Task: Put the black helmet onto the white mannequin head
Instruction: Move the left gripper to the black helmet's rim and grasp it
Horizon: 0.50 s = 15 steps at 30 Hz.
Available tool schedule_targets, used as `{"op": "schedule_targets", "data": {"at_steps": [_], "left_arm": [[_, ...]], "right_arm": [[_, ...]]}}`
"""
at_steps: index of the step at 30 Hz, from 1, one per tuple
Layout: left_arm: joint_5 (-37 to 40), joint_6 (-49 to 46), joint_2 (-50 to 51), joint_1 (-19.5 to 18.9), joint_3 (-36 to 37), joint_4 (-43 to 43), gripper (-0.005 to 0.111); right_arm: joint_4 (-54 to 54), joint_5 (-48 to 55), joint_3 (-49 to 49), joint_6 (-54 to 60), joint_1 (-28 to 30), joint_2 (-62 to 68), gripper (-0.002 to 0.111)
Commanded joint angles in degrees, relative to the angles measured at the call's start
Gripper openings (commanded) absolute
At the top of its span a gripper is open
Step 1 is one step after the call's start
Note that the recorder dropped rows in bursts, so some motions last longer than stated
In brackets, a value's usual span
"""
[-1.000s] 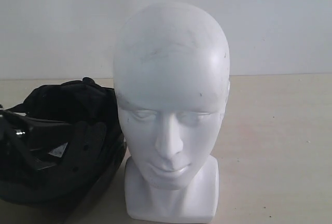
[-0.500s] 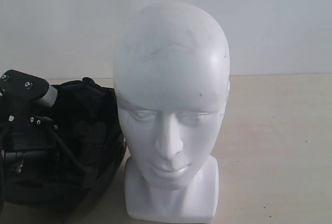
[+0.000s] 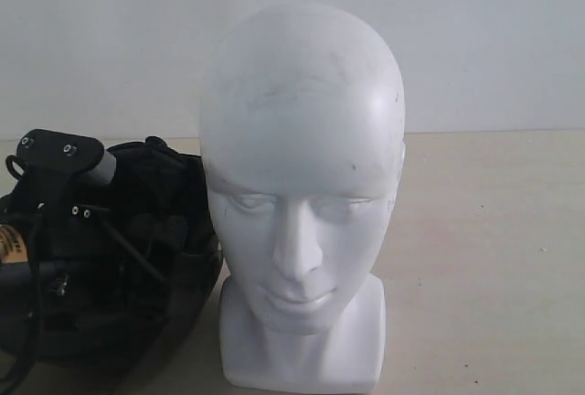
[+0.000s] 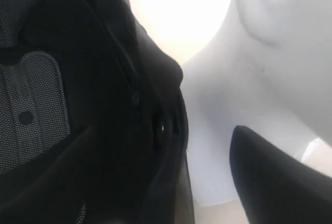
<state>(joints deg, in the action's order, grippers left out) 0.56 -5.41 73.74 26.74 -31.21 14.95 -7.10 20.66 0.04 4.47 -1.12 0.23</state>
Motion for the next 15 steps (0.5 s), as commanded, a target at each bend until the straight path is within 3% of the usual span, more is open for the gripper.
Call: {"op": "schedule_targets", "data": {"at_steps": [1, 15], "left_arm": [[-2.45, 0.63, 1.93, 0.42, -0.78, 0.63, 0.070], [2.02, -1.38, 10.79, 0.42, -8.29, 0.22, 0.070]], "right_arm": [[0.04, -0.27, -0.04, 0.40, -0.10, -0.23, 0.000], [0.04, -0.27, -0.04, 0.40, -0.10, -0.23, 0.000]]}}
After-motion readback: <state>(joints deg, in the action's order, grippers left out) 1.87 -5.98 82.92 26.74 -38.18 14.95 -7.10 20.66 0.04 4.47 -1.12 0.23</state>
